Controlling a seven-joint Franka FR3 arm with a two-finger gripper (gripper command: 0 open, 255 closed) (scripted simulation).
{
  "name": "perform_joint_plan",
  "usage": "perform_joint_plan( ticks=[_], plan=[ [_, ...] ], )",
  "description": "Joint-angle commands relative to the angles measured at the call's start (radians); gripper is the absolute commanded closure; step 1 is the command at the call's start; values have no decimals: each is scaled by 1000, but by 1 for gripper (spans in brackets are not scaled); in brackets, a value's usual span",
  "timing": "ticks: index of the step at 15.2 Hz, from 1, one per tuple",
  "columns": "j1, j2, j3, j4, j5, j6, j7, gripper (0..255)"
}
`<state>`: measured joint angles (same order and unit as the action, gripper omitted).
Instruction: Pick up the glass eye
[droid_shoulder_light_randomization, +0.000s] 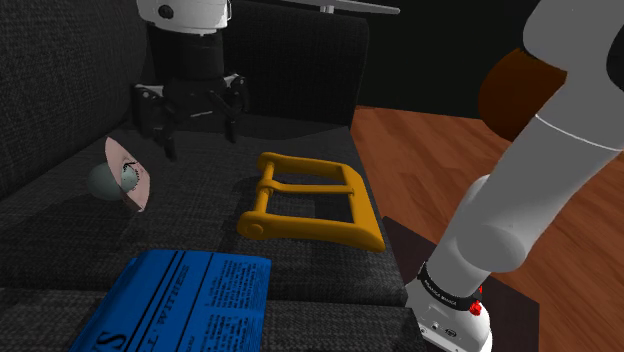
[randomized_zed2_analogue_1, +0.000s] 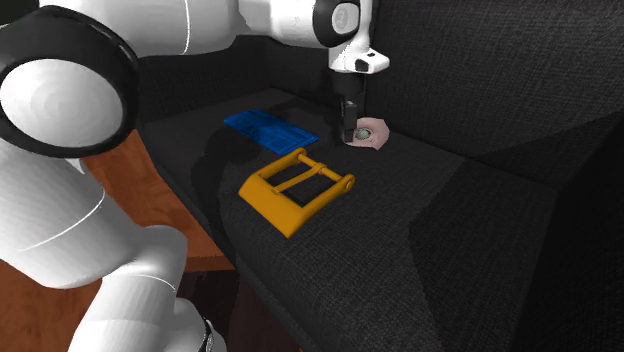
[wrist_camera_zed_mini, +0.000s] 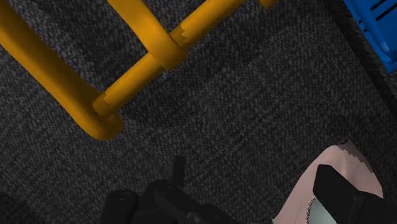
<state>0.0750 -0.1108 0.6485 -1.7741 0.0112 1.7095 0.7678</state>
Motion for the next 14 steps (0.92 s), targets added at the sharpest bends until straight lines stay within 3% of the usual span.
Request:
perform_joint_plan(
  ticks=[1, 4, 8, 14],
  plan=[
    [19, 94, 46, 94, -64, -24, 83, 0],
    [81, 255, 91, 251, -182, -74, 198, 0],
    [217, 458, 97, 484, -329, -167, 307, 0],
    [192, 435, 93, 372, -314, -75, 311, 0]
  ],
)
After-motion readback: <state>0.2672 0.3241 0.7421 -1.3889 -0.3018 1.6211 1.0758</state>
